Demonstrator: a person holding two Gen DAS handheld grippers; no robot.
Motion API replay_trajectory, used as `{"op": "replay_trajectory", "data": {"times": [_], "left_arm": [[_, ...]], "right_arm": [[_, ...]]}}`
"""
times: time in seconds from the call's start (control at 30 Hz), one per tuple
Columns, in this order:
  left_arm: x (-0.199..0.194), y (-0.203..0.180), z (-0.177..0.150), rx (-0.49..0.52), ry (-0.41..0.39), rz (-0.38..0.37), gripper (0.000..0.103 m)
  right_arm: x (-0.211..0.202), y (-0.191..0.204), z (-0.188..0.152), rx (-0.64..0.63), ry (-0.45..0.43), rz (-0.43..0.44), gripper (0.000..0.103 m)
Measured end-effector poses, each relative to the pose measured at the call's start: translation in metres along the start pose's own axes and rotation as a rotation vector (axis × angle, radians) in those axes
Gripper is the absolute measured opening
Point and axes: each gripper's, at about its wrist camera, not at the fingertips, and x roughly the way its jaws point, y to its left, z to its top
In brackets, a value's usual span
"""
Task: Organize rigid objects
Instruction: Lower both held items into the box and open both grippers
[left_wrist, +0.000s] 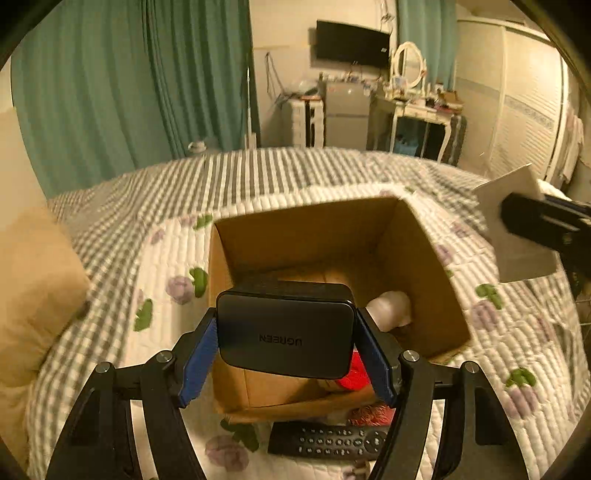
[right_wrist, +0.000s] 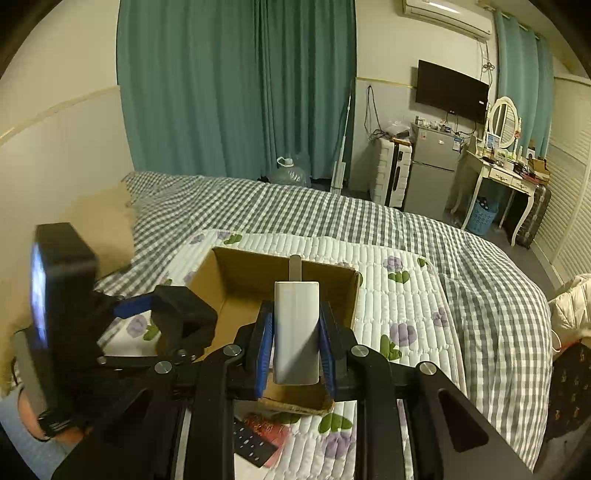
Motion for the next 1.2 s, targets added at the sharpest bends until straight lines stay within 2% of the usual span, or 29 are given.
{"op": "replay_trajectory", "data": {"times": [0.3, 0.43, 0.7, 0.9, 1.07, 1.13, 1.17, 1.2], "left_arm": [[0.045, -0.010, -0.002, -0.013, 0.032, 0.014, 0.072], [0.038, -0.013, 0.005, 0.006, -0.030, 0.029, 0.073], [0.023, 0.008, 0.015, -0.041, -0.046, 0.030, 0.073], [0.024, 0.022, 0.009, -0.061, -0.045, 0.038, 0.073], [0.031, 0.027, 0.004, -0.065, -0.035, 0.036, 0.073], [0.031, 0.028, 0.003, -0.065, -0.030, 0.027, 0.074], [0.030, 0.027, 0.002, -0.061, -0.028, 0.028, 0.074], [0.028, 0.027, 0.002, -0.057, -0.029, 0.032, 0.078]], "right_arm": [[0.047, -0.018, -0.017, 0.020, 0.067, 0.009, 0.022], [0.056, -0.023, -0.021, 0.025, 0.081, 0.007, 0.022], [0.070, -0.024, -0.009, 0.029, 0.084, 0.015, 0.022], [0.117, -0.019, -0.005, 0.026, 0.132, 0.014, 0.022], [0.140, -0.018, -0.009, 0.062, 0.158, 0.038, 0.023], [0.138, -0.017, -0.010, 0.060, 0.153, 0.018, 0.040], [0.134, -0.018, -0.010, 0.057, 0.142, 0.010, 0.056], [0.129, -0.017, -0.009, 0.055, 0.128, 0.006, 0.058]]}}
